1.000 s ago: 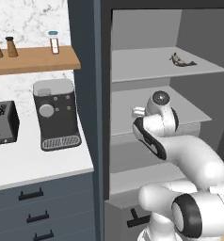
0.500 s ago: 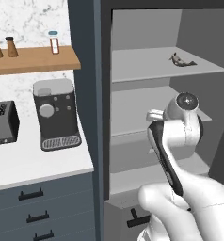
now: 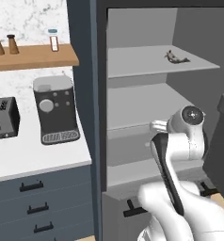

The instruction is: Place one cucumber and one fish in each tupperware on the nearby counter, to pack two identical lunches.

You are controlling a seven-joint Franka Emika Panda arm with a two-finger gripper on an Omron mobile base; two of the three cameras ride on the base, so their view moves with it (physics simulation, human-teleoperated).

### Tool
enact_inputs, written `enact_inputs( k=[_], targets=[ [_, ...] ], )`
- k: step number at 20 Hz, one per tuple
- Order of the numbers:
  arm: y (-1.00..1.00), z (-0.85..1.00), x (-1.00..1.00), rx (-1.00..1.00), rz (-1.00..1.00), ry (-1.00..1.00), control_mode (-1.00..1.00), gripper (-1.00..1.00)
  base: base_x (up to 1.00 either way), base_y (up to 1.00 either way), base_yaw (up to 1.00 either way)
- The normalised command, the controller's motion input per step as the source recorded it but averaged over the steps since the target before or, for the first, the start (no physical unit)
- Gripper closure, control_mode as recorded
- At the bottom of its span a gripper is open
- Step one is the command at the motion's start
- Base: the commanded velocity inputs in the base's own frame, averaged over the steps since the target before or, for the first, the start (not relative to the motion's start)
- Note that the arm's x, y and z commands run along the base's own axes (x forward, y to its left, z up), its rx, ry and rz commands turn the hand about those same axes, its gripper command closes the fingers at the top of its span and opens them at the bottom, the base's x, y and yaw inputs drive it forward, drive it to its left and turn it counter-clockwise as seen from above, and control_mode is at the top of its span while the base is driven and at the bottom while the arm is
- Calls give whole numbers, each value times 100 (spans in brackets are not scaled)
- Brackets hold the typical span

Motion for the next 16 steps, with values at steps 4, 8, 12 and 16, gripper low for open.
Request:
enact_inputs(
  k=[4,8,12,16],
  targets=[
    [0,0,0,0,0,0,100,100,-100,44,1],
    [0,0,0,0,0,0,100,100,-85,98,11],
    [0,0,0,0,0,0,100,100,-23,100,14],
    [0,0,0,0,0,0,100,100,-3,100,13]
  ],
)
